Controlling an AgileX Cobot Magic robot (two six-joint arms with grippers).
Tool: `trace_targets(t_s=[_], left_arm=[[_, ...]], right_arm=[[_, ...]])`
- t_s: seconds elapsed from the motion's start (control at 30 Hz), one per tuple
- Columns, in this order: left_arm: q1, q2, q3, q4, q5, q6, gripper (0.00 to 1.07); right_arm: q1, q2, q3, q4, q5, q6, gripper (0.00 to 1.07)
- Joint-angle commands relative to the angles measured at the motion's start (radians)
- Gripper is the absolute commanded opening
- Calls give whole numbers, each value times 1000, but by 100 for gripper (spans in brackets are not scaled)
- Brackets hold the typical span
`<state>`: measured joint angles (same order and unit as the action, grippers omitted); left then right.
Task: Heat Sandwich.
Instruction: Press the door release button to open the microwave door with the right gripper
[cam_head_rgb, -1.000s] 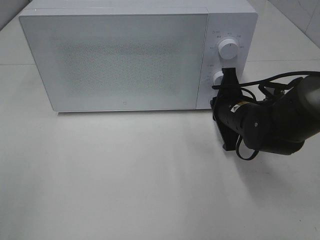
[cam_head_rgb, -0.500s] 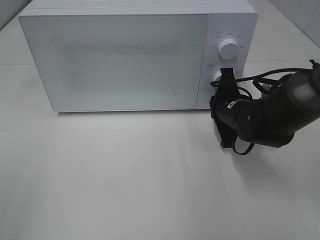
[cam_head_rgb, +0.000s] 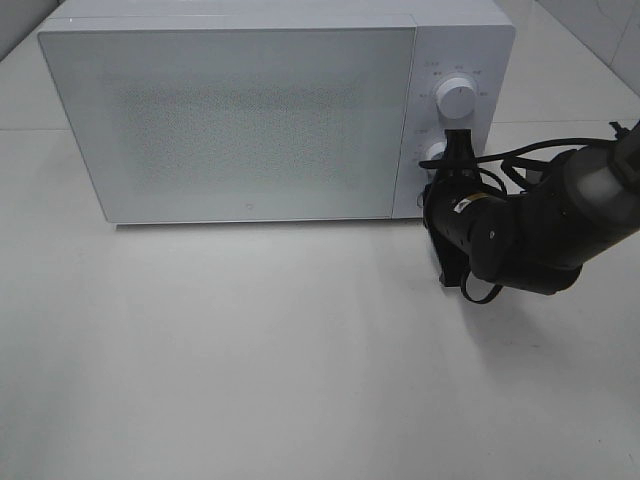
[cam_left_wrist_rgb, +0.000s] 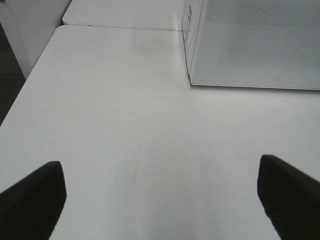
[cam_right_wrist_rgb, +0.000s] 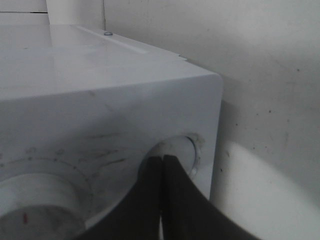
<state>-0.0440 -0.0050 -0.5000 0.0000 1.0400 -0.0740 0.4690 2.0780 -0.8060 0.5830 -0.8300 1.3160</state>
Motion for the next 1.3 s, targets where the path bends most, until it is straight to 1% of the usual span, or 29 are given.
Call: trace_targets(t_s=[0.03,0.23,0.37,0.53,0.77,0.93,1.3], left_arm=[[2,-22,3,-12,-4,4,98],[2,-22,3,-12,-4,4,98],[2,-22,3,-12,-4,4,98],[2,-22,3,-12,-4,4,98],[2,-22,3,-12,-4,4,98],[2,-22,3,-12,-4,4,98],[2,-22,3,-12,-4,4,98]], right_arm=[[-5,-3,-36,-27,-26,4,1],[-5,17,-68,-20,-82,-6,1],[-5,47,-98,-21,-207,-6,1],[-7,68,-129,-21,-304,-33,1],[-32,87,-172,-48,-309,-31,1],[-38,87,-173,-74,-302,-31,1],[-39,87,-173,-77,-278,-28,1]])
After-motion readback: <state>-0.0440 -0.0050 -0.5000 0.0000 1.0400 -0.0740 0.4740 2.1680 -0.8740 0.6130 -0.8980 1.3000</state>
